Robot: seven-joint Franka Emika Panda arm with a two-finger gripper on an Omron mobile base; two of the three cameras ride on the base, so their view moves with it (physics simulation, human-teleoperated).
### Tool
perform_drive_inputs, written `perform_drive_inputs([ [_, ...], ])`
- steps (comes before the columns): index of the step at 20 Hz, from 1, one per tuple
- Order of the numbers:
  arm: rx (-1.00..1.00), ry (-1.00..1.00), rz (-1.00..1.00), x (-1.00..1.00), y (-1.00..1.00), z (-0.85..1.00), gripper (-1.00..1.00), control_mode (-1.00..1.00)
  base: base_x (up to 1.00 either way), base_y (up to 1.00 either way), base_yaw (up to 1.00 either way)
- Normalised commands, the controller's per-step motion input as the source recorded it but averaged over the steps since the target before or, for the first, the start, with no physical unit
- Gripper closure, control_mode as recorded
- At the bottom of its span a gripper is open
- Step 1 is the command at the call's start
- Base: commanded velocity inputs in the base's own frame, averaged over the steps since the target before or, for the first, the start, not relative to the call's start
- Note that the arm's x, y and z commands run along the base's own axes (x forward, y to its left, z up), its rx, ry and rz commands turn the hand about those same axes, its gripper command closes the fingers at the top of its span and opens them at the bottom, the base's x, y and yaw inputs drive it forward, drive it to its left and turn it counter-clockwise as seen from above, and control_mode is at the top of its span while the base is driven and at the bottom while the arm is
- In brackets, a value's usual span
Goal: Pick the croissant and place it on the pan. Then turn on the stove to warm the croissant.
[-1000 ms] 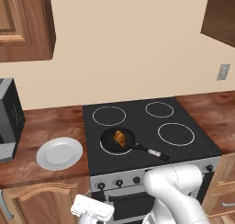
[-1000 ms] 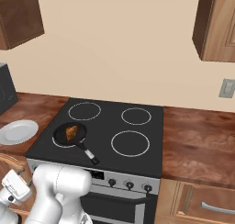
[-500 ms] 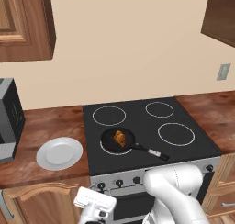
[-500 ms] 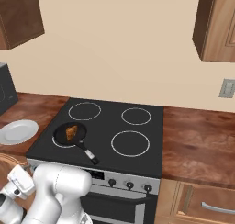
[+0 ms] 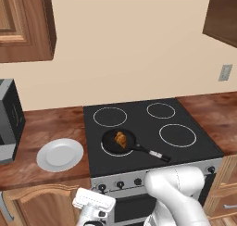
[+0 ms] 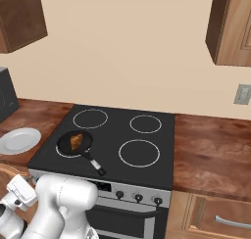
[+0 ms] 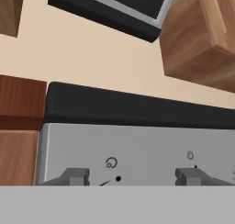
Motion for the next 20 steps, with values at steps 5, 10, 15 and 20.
perform_drive_inputs([
  [5,0.07,0.0,0.14,0.51,-0.85,-0.23,-1.0,-1.0,0.0,0.0,0.0],
  [10,0.07,0.01,0.17,0.47,-0.66,-0.34,1.0,-1.0,0.0,0.0,0.0],
  [15,0.09,0.02,0.18,0.39,-0.63,-0.4,1.0,-1.0,0.0,0.0,0.0],
  [20,0.13,0.06,0.19,0.16,-0.91,-0.61,1.0,-1.0,0.0,0.0,0.0],
])
